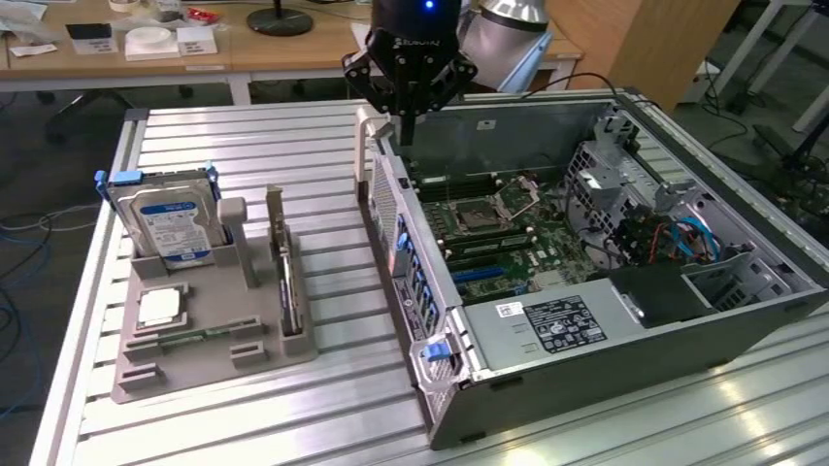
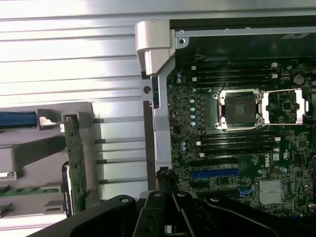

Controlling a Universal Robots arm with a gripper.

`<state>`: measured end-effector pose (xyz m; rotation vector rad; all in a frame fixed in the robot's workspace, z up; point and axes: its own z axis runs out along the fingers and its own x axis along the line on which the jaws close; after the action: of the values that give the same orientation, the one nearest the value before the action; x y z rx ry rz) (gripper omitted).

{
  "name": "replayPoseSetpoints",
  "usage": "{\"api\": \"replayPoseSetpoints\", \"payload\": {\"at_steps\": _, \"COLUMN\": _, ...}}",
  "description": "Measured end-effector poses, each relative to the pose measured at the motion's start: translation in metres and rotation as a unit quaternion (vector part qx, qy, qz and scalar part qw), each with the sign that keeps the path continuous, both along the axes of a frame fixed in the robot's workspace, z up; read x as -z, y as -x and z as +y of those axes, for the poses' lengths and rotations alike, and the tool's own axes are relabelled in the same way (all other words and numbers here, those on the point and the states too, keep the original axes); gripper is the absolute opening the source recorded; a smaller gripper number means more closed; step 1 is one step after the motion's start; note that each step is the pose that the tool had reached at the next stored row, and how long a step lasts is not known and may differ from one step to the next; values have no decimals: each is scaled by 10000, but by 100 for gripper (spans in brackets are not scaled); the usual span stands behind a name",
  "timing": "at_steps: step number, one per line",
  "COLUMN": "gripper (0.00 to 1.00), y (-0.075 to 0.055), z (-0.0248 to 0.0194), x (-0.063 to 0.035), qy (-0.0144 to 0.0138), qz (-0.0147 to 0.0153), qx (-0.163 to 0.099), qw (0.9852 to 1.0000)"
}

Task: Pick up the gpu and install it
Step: 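Reach for the gpu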

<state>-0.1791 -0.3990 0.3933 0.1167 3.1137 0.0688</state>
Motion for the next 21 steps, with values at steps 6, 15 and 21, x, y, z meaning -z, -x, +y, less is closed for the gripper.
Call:
{"api": "replayPoseSetpoints", "payload": {"at_steps": 6, "gripper": 11, "y": 164, "z": 0, "x": 0, "qy": 0, "qz": 0, "qx": 0, "qw": 10000}}
{"api": "replayPoseSetpoints", "payload": {"at_steps": 15, "gripper": 11, "y": 414, "z": 0, "x": 0, "qy": 0, "qz": 0, "qx": 0, "qw": 10000}}
{"api": "replayPoseSetpoints", "payload": {"at_steps": 21, "gripper": 11, "y": 600, "z": -1, "x": 0, "qy": 0, "qz": 0, "qx": 0, "qw": 10000}}
